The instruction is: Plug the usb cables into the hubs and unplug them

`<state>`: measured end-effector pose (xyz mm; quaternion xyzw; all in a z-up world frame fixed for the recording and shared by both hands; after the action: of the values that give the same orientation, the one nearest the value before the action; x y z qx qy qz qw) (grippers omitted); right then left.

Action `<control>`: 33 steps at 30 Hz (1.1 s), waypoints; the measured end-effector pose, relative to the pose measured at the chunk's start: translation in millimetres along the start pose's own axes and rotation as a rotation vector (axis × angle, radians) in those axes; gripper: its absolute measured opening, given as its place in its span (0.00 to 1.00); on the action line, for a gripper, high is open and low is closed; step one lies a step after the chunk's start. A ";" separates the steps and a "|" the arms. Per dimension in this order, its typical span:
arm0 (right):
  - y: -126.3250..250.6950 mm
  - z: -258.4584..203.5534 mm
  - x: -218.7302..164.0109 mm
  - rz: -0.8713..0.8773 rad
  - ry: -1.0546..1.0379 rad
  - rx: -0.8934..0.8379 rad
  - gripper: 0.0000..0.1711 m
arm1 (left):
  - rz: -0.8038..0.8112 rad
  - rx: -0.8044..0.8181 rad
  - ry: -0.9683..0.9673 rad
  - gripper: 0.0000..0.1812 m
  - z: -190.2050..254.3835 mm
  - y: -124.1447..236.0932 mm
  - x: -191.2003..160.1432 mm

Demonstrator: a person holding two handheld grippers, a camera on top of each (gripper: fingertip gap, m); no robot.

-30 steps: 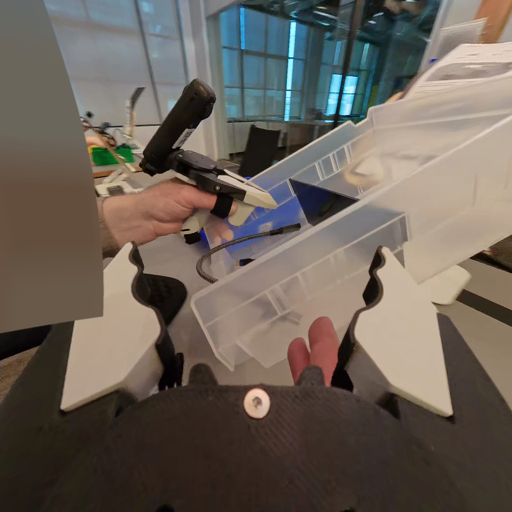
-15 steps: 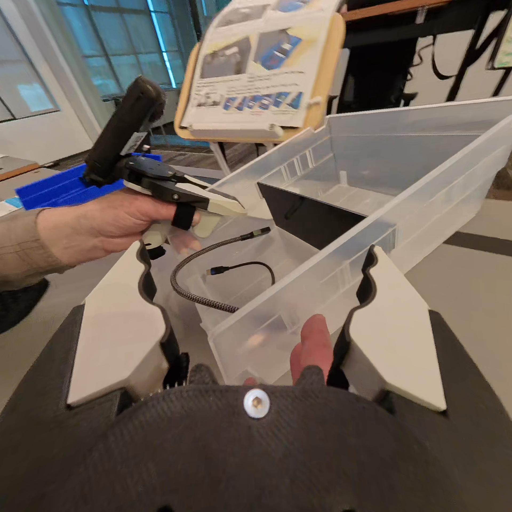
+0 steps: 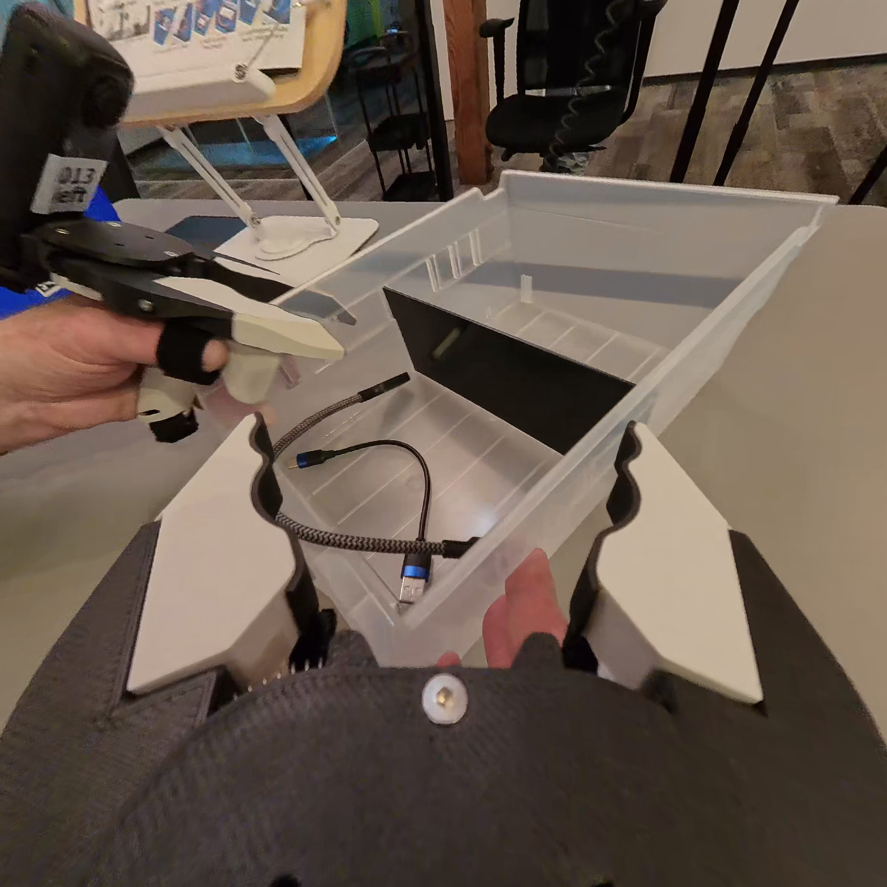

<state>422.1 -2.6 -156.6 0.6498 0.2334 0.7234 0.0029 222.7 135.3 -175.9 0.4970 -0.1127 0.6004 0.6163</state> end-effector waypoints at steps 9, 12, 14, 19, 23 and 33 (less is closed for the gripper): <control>-8.3 77.8 -0.7 -0.053 0.005 -0.107 0.65 | 0.144 -0.081 0.171 0.45 32.5 -26.1 1.2; -18.7 105.0 -4.2 -0.119 0.026 -0.142 0.63 | 0.197 -0.106 0.219 0.51 48.0 -39.1 -1.0; -23.3 119.9 -2.9 -0.129 0.038 -0.170 0.61 | 0.230 -0.122 0.240 0.52 53.1 -47.5 -0.8; -35.1 138.1 -2.5 -0.165 0.055 -0.203 0.60 | 0.281 -0.144 0.279 0.50 47.1 -62.3 6.5; -31.2 145.1 3.2 -0.163 0.064 -0.282 0.63 | 0.303 -0.170 0.259 0.53 43.3 -55.6 10.8; 31.1 51.7 108.6 0.074 0.470 -0.491 0.54 | 0.454 -0.038 -0.079 0.58 13.2 95.1 31.7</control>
<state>463.2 20.4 -41.6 0.4535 0.0225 0.8874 0.0792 155.8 124.9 -100.9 0.4702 -0.2569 0.7016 0.4698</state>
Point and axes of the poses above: each gripper's, where its closed fingertips meet, y back along the fingers, x out of its top, z = x × y across the jaws, the point moved 10 cm from there along y, back along the fingers, and after that the axes turned 12 degrees about y, right-handed, at the moved point
